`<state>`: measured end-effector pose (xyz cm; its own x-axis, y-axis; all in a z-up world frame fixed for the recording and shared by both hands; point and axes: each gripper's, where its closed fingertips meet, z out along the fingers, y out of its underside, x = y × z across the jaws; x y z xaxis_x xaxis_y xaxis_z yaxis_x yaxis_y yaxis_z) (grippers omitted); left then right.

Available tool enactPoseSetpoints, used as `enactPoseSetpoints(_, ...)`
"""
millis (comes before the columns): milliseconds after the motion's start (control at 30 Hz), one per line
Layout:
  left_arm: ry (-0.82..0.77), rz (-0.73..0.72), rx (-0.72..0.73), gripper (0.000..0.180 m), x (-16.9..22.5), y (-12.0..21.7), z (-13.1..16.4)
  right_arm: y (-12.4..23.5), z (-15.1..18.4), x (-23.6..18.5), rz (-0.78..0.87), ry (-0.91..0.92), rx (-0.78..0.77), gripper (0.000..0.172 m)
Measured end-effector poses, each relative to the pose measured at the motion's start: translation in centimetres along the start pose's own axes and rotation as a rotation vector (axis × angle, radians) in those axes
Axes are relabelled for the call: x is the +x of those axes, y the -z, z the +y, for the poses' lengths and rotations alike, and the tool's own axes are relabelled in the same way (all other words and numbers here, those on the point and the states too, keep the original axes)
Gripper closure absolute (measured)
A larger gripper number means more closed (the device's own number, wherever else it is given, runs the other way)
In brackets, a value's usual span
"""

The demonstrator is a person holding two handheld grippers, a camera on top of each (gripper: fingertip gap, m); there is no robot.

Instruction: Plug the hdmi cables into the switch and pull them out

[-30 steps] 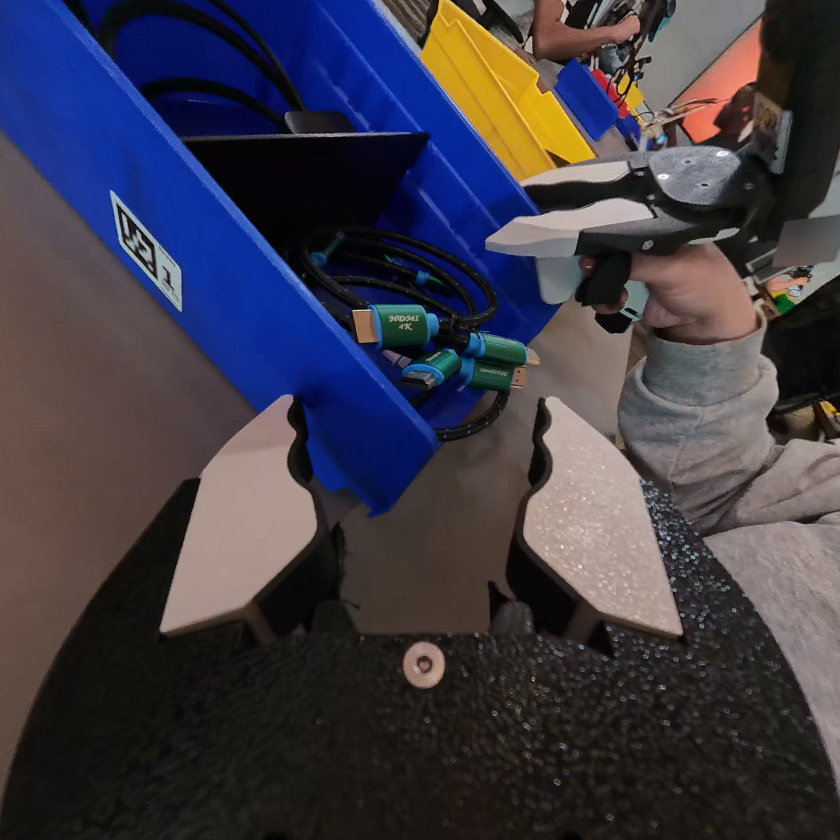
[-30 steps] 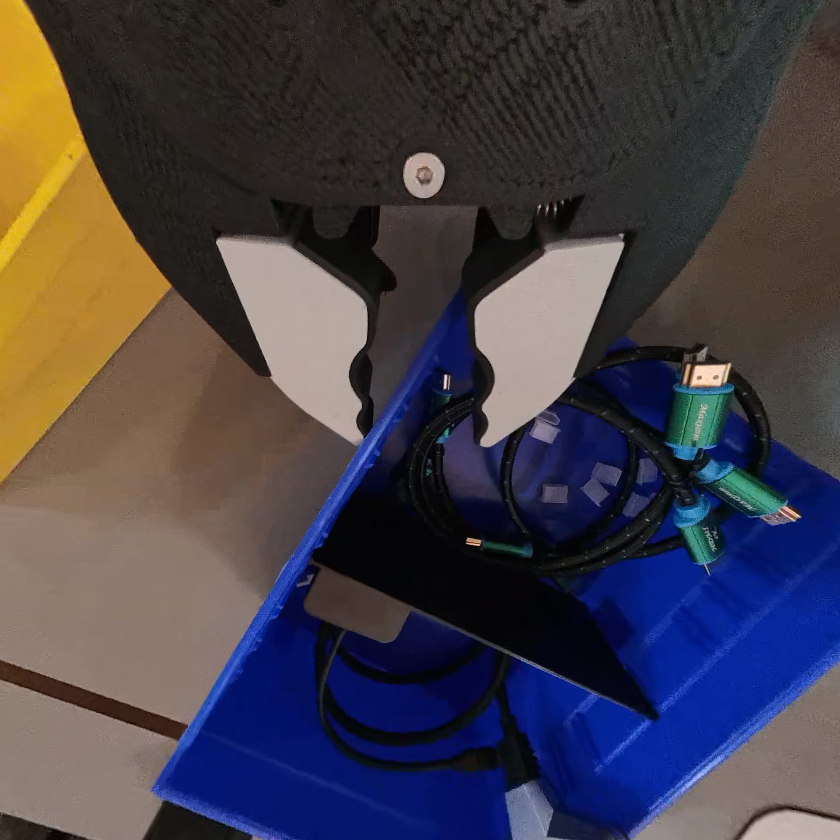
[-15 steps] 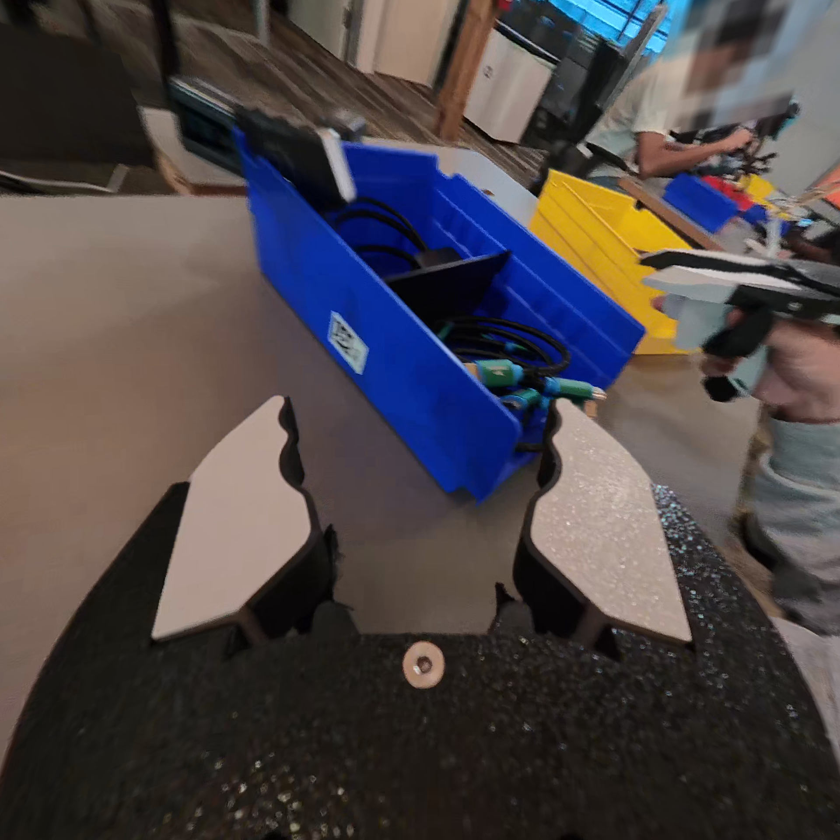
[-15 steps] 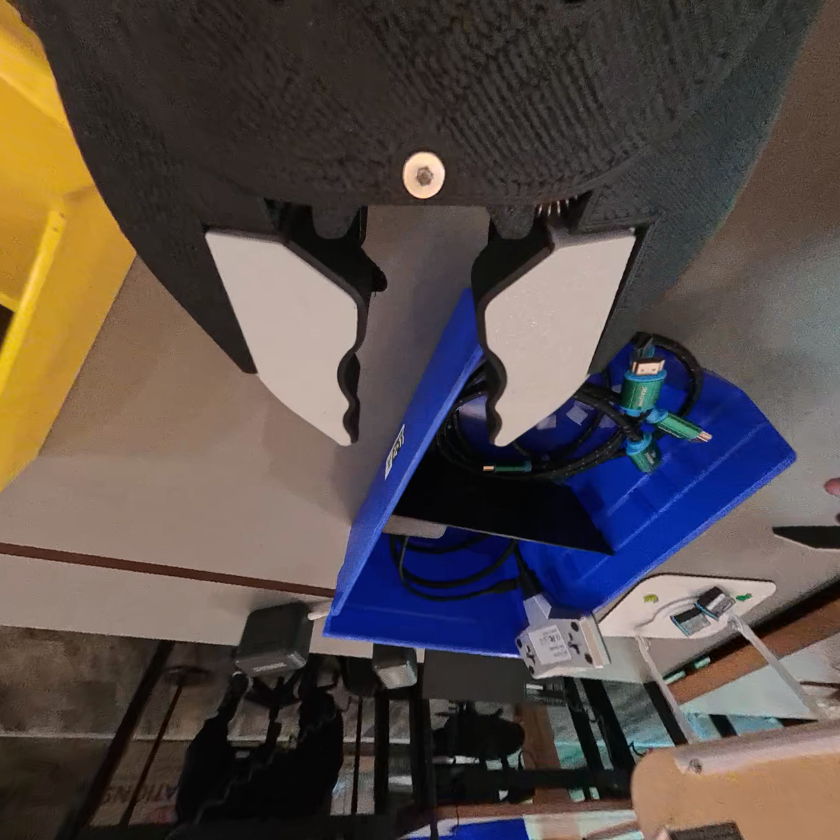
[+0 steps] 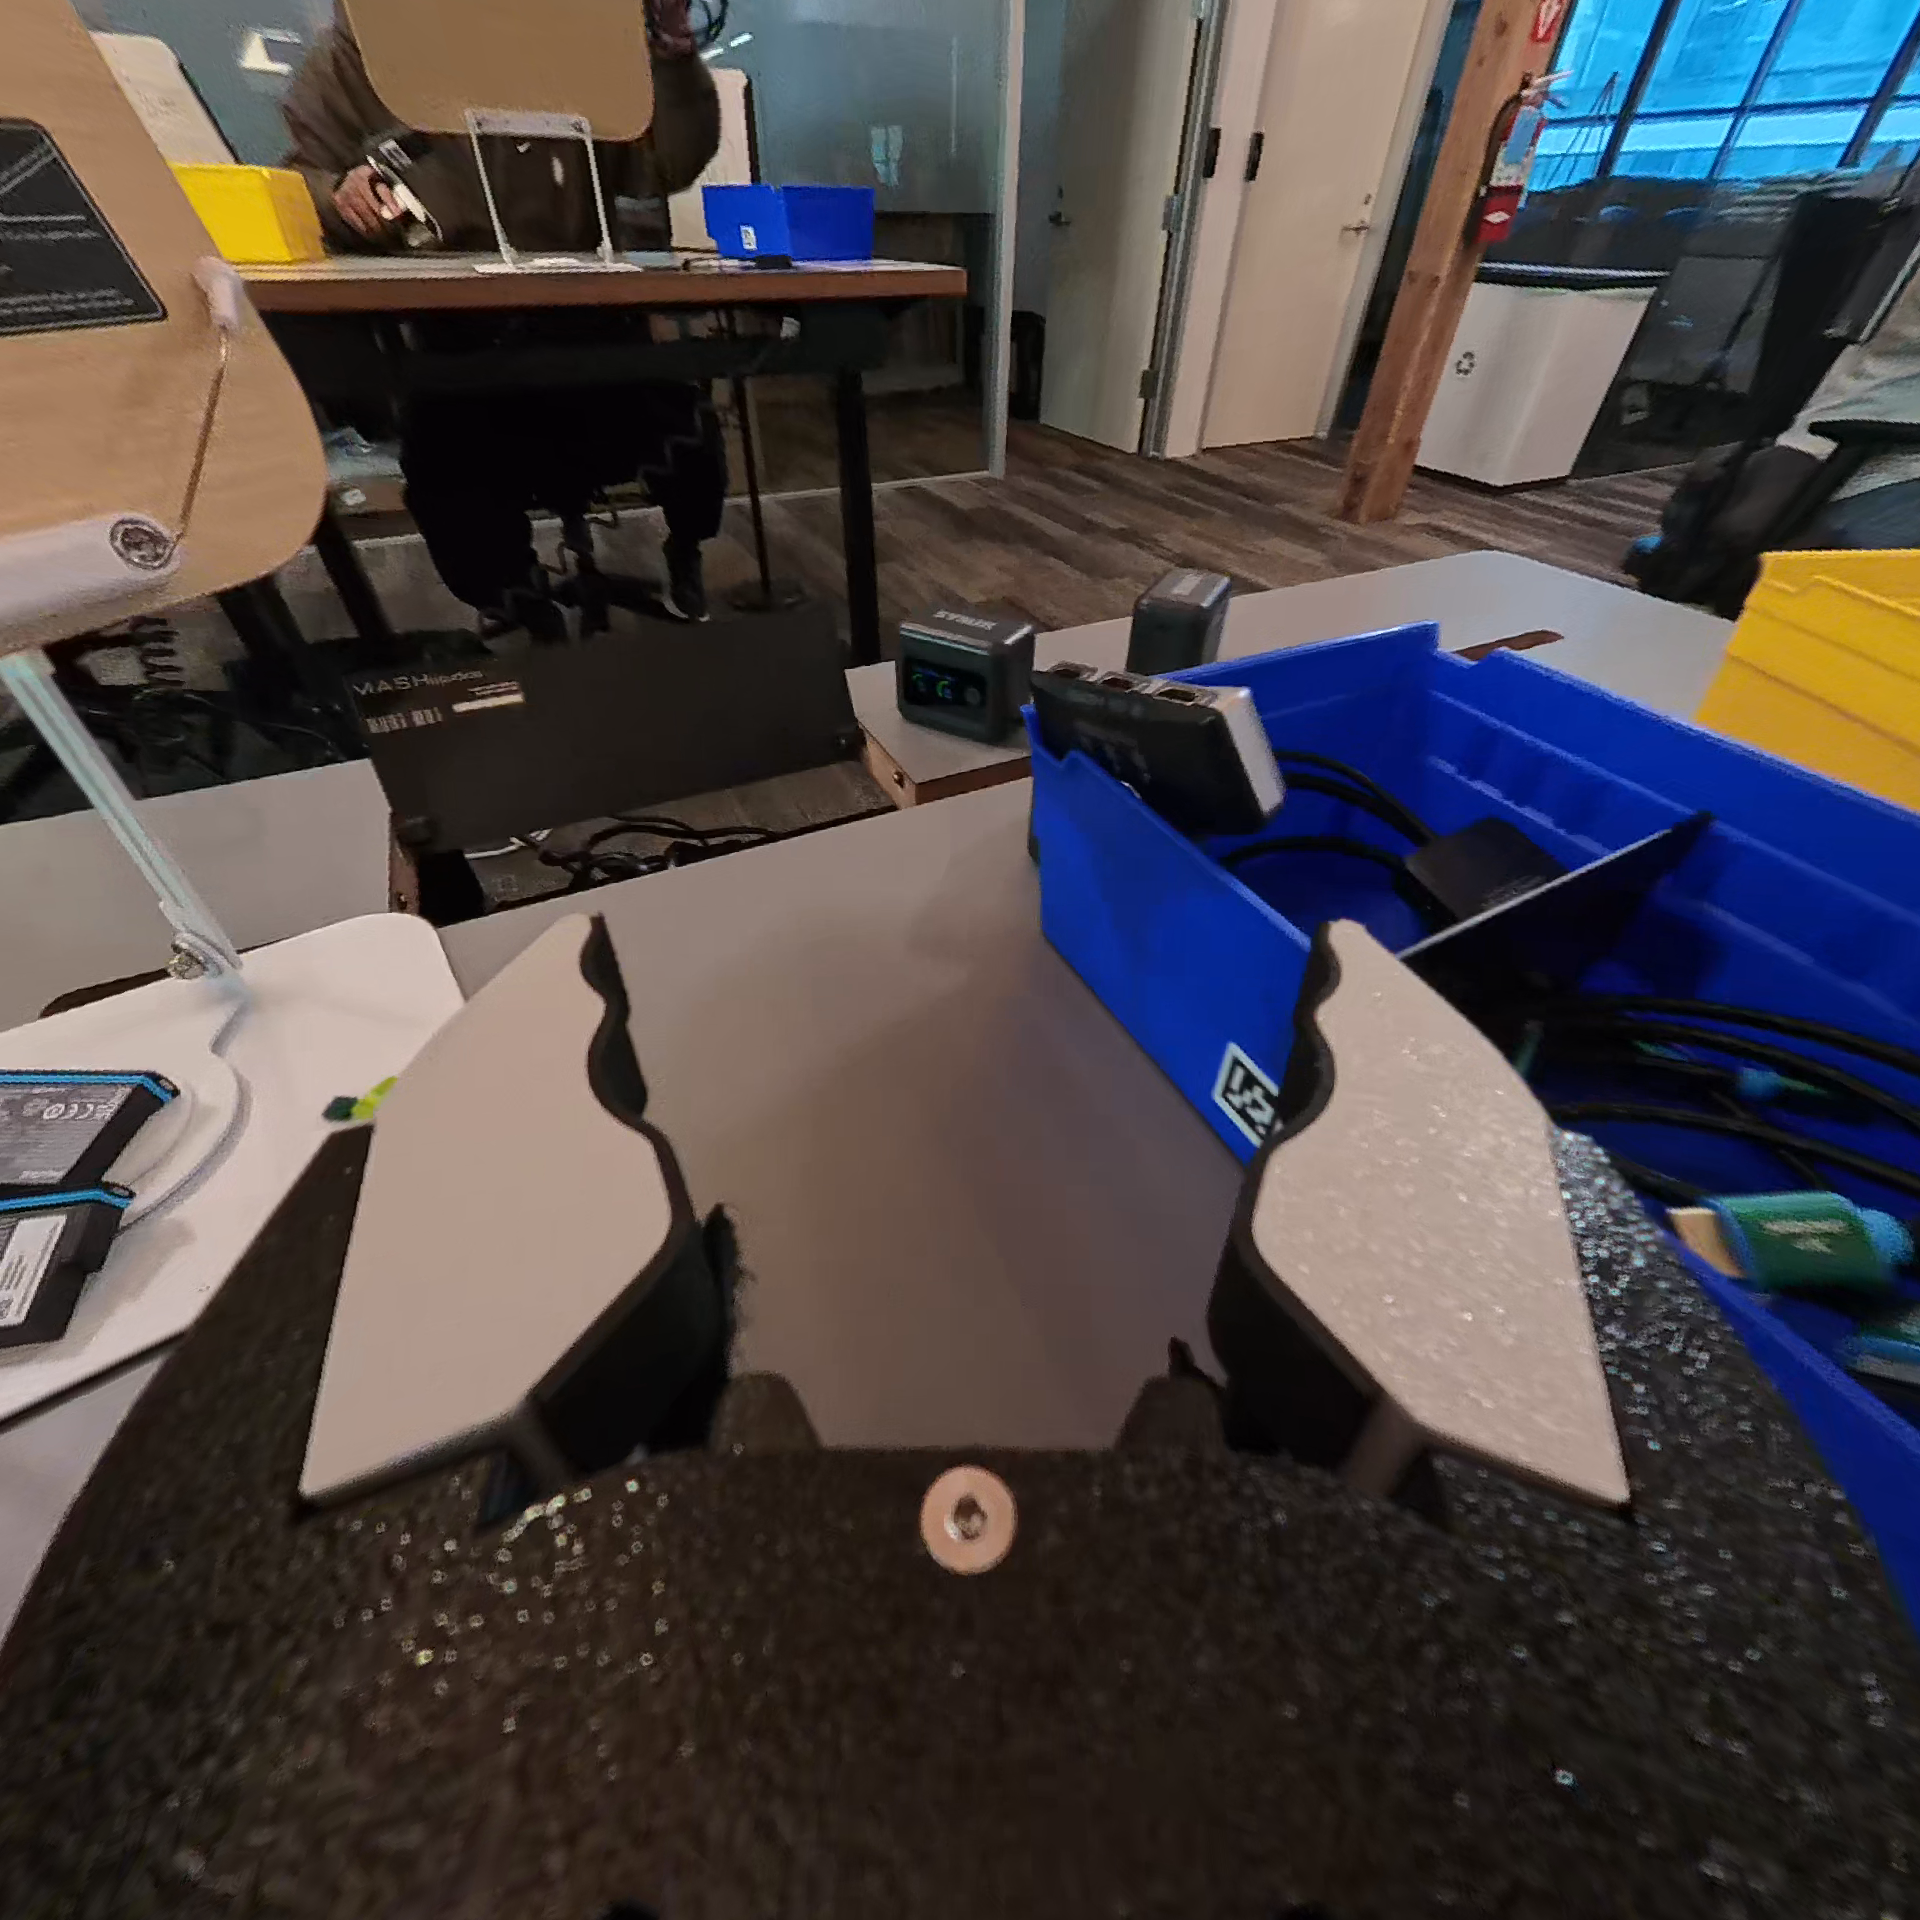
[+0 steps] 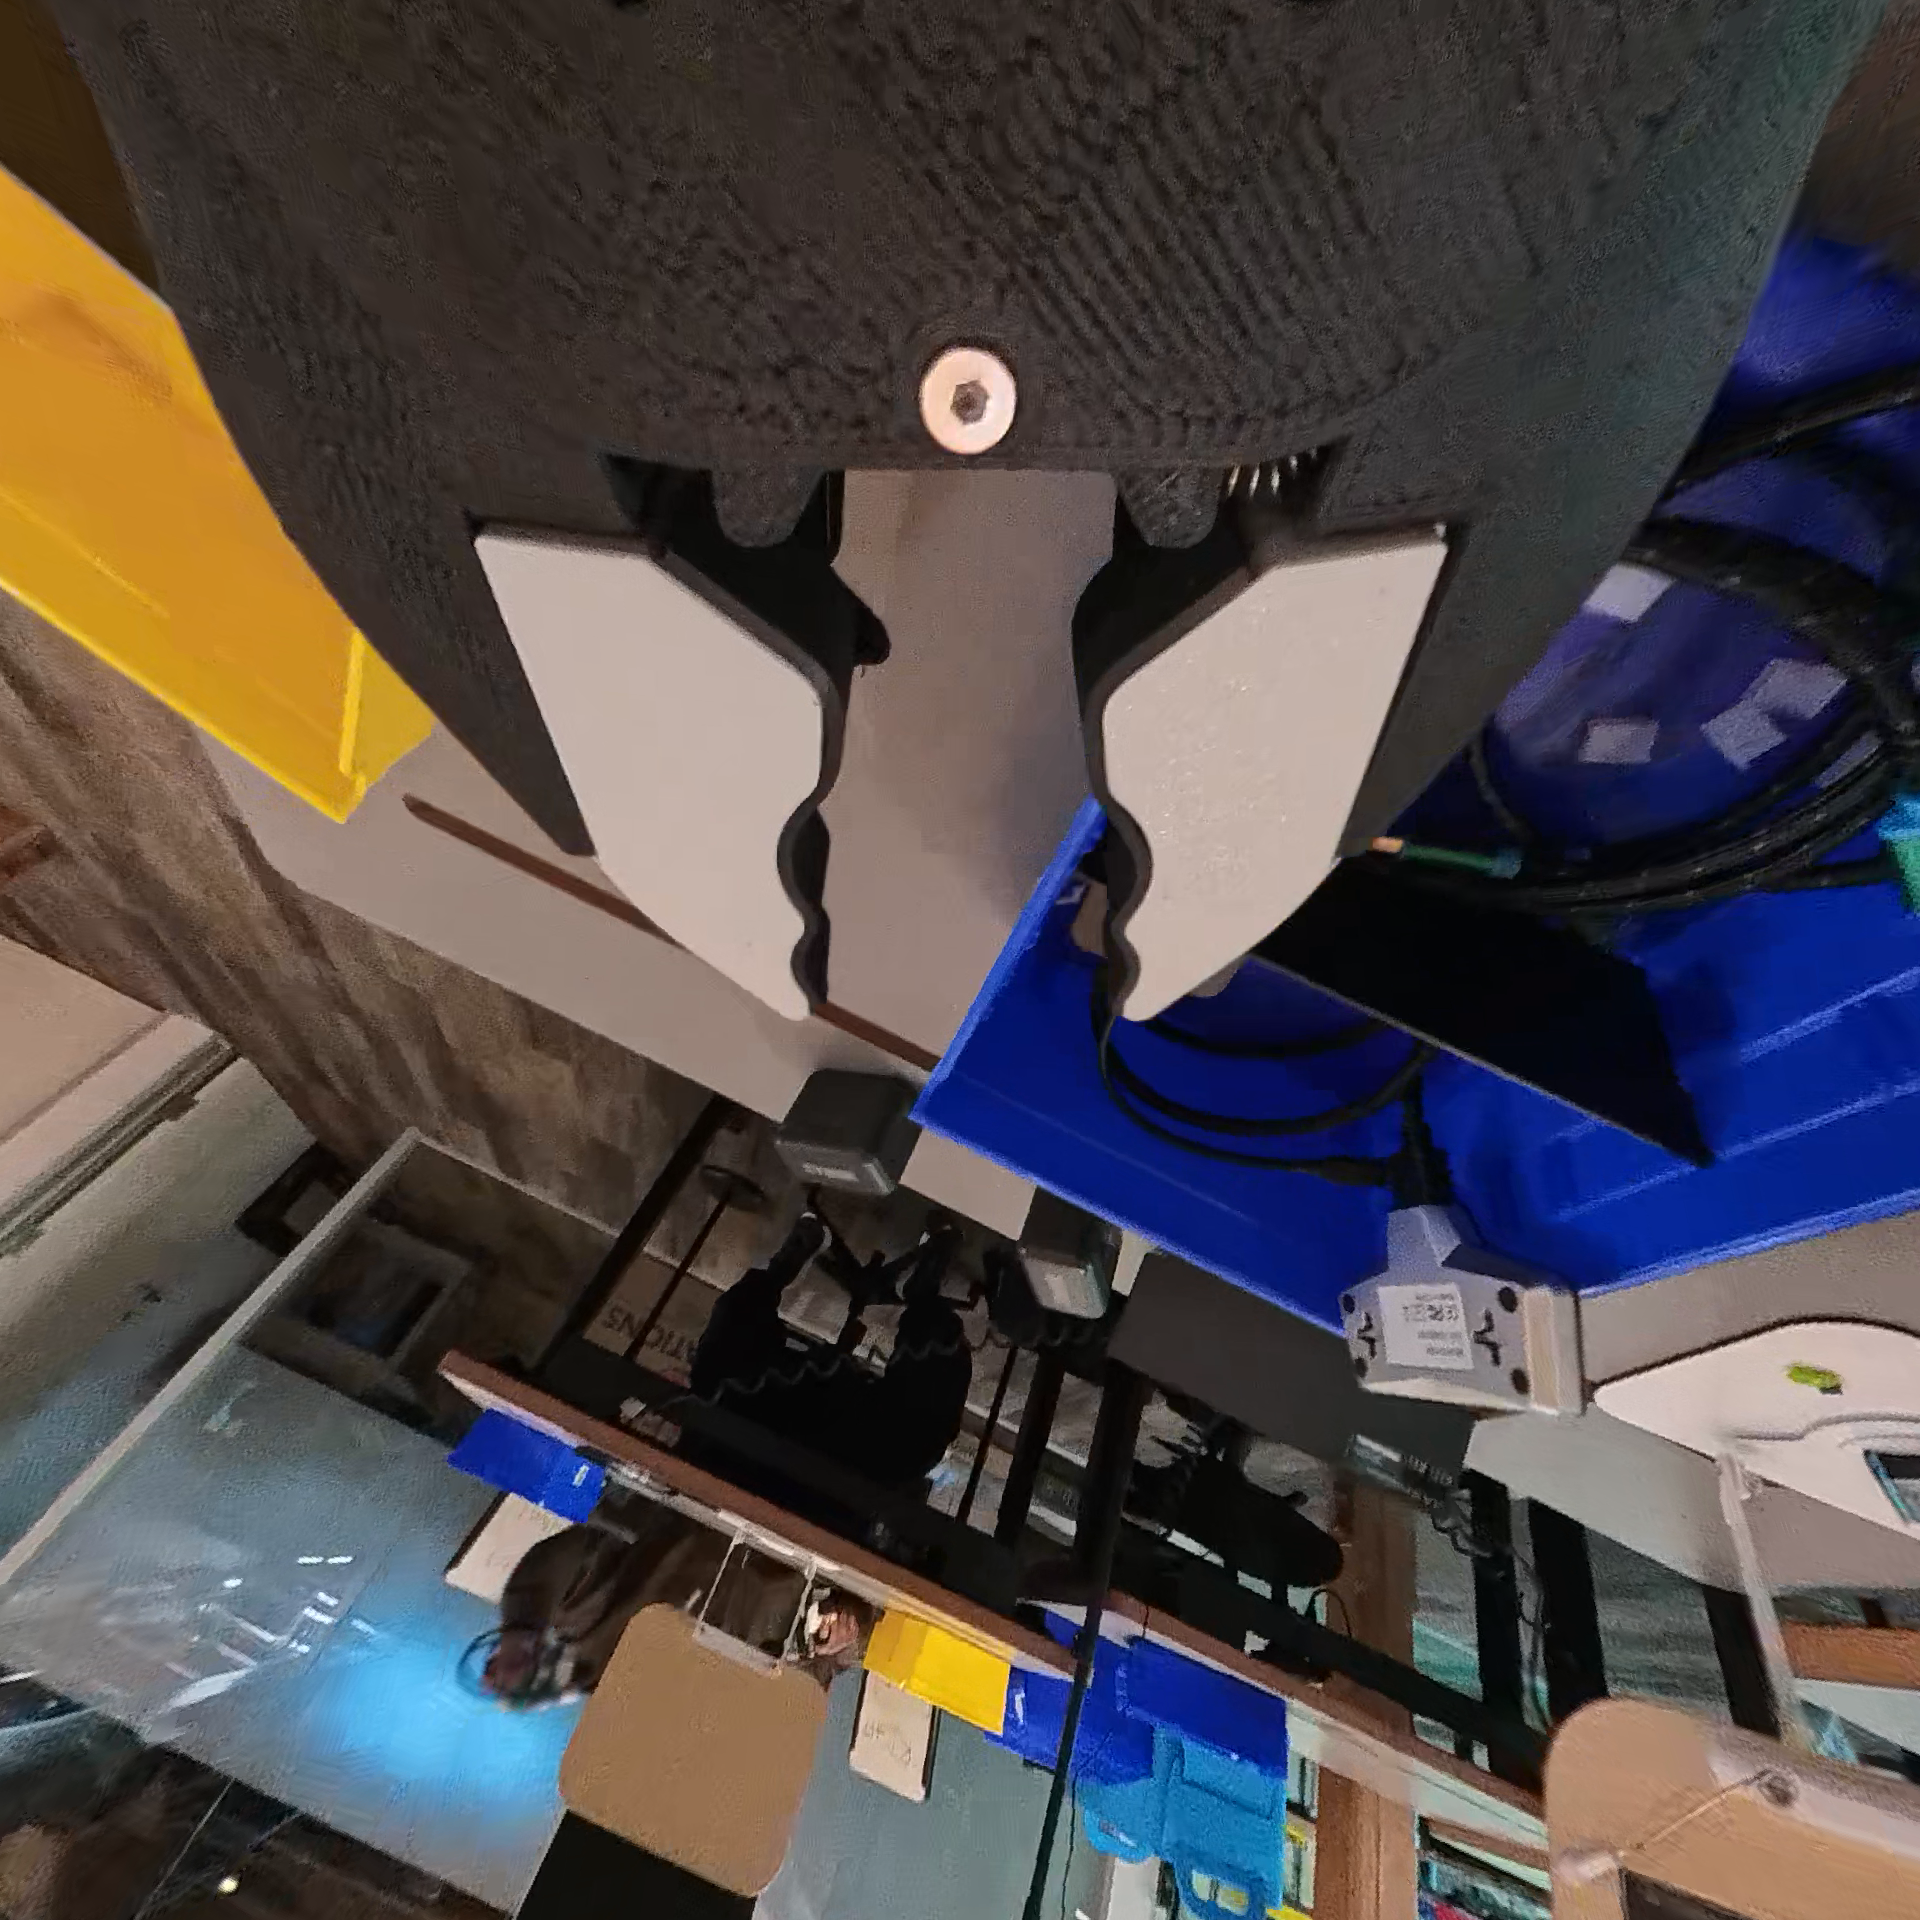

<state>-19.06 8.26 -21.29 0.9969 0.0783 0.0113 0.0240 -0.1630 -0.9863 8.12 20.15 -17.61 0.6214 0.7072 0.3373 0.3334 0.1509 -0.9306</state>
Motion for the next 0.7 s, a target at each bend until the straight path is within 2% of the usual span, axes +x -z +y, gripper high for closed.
enactPoseSetpoints(100, 0.011, -0.009, 0.042, 0.063, -0.2, -0.4, 1.3, -0.3, 0.5, 1.4, 0.053, -0.037, 0.075, 0.122)
enactPoseSetpoints(200, 0.004, -0.026, 0.040, 0.068, -0.8, -0.1, 3.7, -0.2, 2.3, 2.0, 0.070, -0.081, 0.091, 0.122)
enactPoseSetpoints(267, 0.062, -0.022, 0.048, 0.070, -1.1, 0.0, 4.5, -0.2, 2.8, 2.2, 0.066, -0.117, 0.091, 0.122)
enactPoseSetpoints(367, 0.136, 0.012, 0.061, 0.068, -0.9, -0.3, 5.0, -0.1, 2.5, 2.0, 0.067, -0.137, 0.118, 0.122)
enactPoseSetpoints(567, 0.095, 0.009, 0.100, 0.070, -0.7, -0.1, 5.0, -0.5, 3.3, 2.2, 0.128, -0.026, 0.098, 0.124)
enactPoseSetpoints(700, 0.073, 0.021, 0.118, 0.072, -0.2, 0.0, 4.8, -0.6, 3.6, 2.1, 0.087, -0.110, 0.110, 0.126)
